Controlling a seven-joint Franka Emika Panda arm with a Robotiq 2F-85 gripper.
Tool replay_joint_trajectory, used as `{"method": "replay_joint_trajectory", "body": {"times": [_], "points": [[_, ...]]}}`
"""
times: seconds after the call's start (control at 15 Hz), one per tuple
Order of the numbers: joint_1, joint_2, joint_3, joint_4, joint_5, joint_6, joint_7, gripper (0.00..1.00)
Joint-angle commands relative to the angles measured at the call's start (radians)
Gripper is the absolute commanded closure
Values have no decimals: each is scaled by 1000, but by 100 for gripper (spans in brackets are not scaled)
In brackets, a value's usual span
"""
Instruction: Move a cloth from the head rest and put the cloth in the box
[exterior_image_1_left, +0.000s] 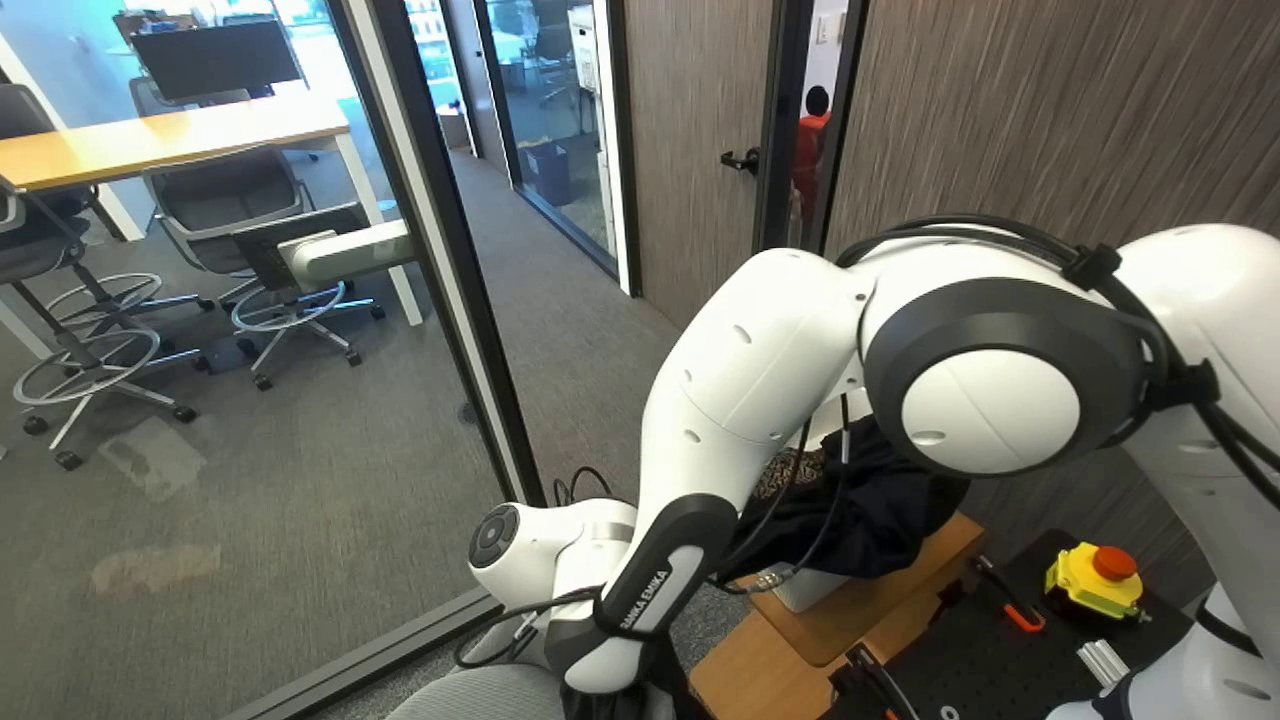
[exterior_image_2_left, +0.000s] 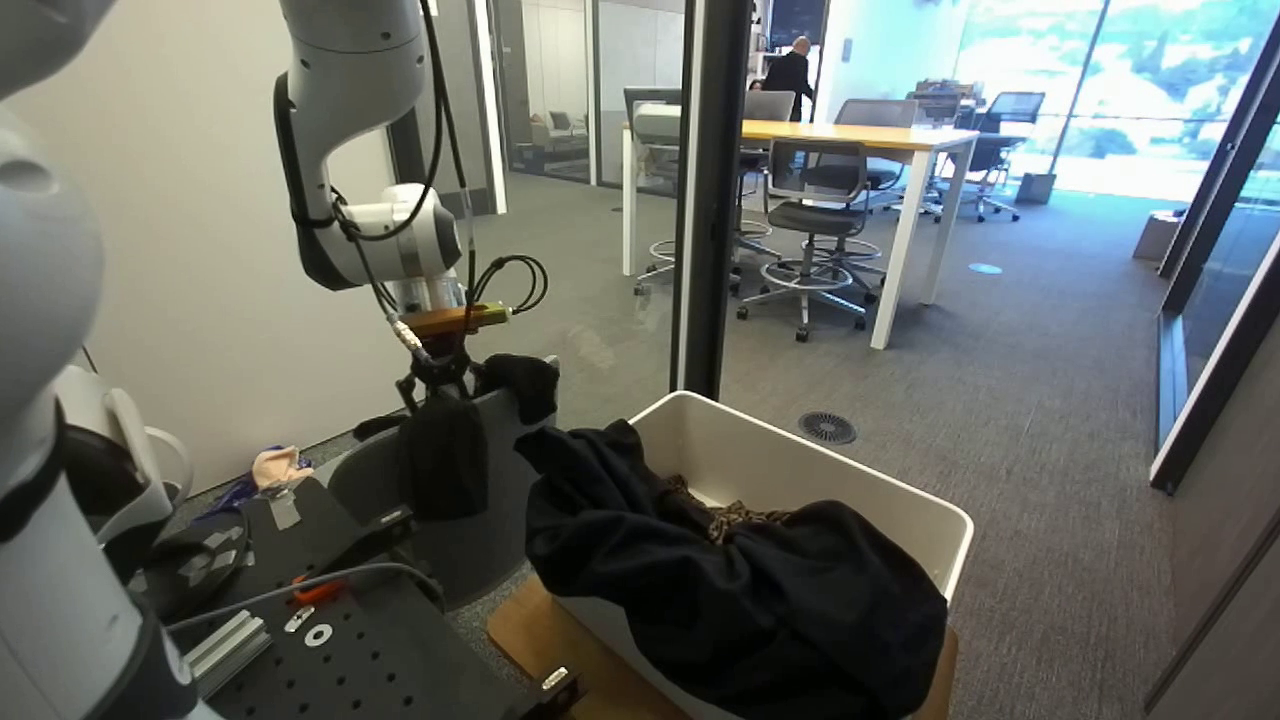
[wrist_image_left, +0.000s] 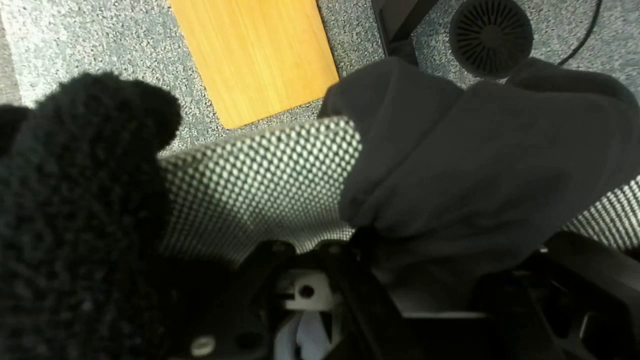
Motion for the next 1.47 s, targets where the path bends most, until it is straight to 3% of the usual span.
{"method": "replay_joint_trajectory", "body": {"times": [0.0, 0.27, 0.73, 1.4], "points": [[-94, -79, 18, -23, 45, -127, -69, 86], [-180, -190, 36, -38, 130, -174, -62, 87], [-349, -425, -1, -53, 266, -299, -39, 87], [-542, -724, -178, -63, 376, -438, -12, 87]]}}
